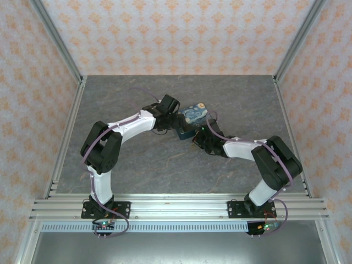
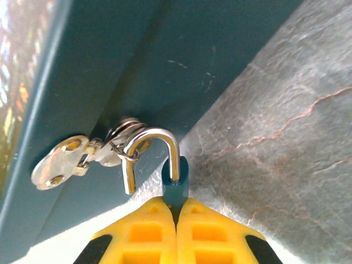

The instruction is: Unlock the padlock with the key

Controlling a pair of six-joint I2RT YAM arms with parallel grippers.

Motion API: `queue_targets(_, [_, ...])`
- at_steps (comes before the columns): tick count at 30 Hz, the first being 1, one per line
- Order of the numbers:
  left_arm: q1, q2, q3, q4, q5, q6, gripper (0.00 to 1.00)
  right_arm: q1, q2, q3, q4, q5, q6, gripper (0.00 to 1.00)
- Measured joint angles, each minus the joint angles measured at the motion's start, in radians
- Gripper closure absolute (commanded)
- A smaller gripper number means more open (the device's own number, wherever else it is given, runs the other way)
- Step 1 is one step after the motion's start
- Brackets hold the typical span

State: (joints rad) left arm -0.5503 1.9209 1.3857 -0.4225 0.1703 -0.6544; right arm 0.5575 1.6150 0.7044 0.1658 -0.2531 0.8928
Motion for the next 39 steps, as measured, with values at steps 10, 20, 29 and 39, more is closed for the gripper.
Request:
queue_targets(10, [0.000, 0.026, 0.017, 0.035, 0.001, -0.002, 0.20, -0.068, 0.055, 0.079, -0.006, 0.010, 0.049, 1.00])
queue_targets(20, [0.000, 0.036, 0.026, 0.045, 0.002, -0.002, 0.21, -0.180, 0.060, 0.225, -0.189, -0.002, -0.108, 1.00])
queue_targets(29, [0.000, 0.034, 0.027, 0.045, 0.005, -0.002, 0.17, -0.192, -0.019, 0.161, -0.248, -0.016, -0.158, 1.00])
queue_targets(39, [0.000, -0.006, 0.011, -0.021, 0.056, 0.010, 0.11, -0.192, -0.302, -0.064, -0.361, -0.028, -0.172, 0.98])
